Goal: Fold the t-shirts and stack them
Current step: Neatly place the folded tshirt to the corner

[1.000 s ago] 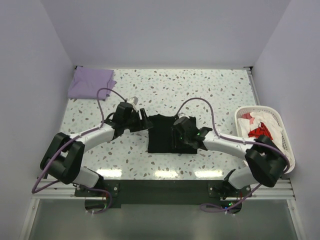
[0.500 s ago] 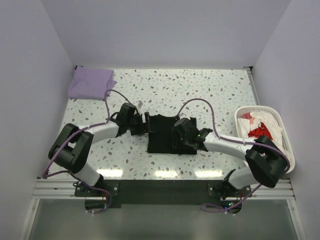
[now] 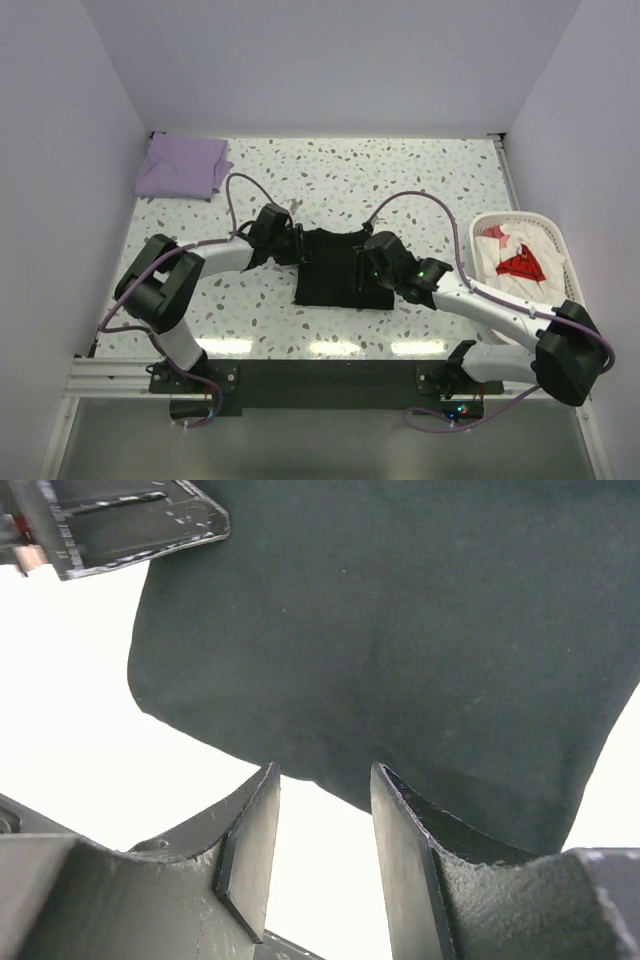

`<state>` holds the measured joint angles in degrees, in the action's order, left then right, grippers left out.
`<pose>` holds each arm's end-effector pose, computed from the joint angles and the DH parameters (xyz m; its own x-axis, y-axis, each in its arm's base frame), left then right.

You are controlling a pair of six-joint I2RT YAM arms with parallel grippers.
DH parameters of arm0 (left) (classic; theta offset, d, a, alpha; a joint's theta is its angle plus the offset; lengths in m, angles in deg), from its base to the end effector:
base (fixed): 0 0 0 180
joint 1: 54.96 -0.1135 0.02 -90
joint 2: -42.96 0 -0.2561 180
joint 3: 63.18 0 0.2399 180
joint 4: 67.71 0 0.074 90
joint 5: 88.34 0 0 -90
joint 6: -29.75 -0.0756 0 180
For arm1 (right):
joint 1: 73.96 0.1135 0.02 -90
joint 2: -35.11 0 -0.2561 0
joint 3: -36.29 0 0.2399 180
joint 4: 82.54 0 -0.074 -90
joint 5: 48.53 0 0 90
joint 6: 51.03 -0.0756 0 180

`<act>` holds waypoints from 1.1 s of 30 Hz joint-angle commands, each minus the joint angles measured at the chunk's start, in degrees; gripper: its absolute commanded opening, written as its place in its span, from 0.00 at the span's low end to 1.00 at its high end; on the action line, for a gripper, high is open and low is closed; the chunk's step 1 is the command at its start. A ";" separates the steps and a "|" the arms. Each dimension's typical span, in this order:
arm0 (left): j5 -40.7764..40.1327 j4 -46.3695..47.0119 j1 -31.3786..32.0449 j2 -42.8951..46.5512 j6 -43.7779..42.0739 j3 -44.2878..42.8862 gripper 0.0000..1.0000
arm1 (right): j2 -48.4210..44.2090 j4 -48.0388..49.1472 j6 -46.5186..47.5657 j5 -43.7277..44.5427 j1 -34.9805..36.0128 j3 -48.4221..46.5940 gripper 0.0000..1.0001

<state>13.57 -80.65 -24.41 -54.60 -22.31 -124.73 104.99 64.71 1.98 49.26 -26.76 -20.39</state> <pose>0.2891 -0.1888 0.1147 -0.8897 -0.1734 -0.4222 0.0850 0.8459 -0.5265 0.1903 0.1904 0.1922 -0.7889 0.0254 -0.6140 -0.2357 0.9102 0.3405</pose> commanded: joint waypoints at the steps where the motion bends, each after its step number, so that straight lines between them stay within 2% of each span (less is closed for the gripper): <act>1: -7.06 -5.76 1.79 -4.13 -0.93 0.14 0.37 | -2.21 -1.78 0.61 1.52 0.00 -2.54 0.45; 6: -10.83 -9.70 2.50 -5.53 -2.50 -4.33 0.03 | -4.75 -3.71 0.87 1.17 0.00 -3.68 0.45; 7: -11.72 -11.63 2.50 -6.32 -3.03 -7.65 0.00 | -5.11 -4.23 0.96 1.09 0.00 -3.86 0.45; 11: -26.35 -22.69 2.24 -8.52 -6.46 -17.07 0.00 | -7.04 -6.52 1.31 1.79 0.09 -4.56 0.45; 14: -34.71 -27.10 1.10 -10.37 -9.80 -23.84 0.00 | -7.75 -8.10 1.49 2.40 0.00 -4.74 0.45; 19: -44.05 -29.31 -3.21 -14.66 -16.39 -33.15 0.00 | -8.98 -10.21 2.10 3.19 0.00 -4.91 0.45; 23: -59.57 -31.59 -5.49 -20.73 -22.98 -40.81 0.00 | -10.38 -12.84 2.80 4.42 0.00 -5.35 0.45; 26: -65.31 -30.99 -8.83 -24.78 -27.11 -45.91 0.00 | -11.17 -14.34 2.98 5.04 0.00 -5.62 0.45; 33: -69.29 -21.76 -14.19 -30.67 -42.65 -56.36 0.00 | -11.00 -13.82 3.59 4.69 0.00 -5.70 0.44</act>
<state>-48.12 -108.43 -37.18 -84.48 -55.17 -174.87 94.35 51.62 4.38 52.49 -26.76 -23.34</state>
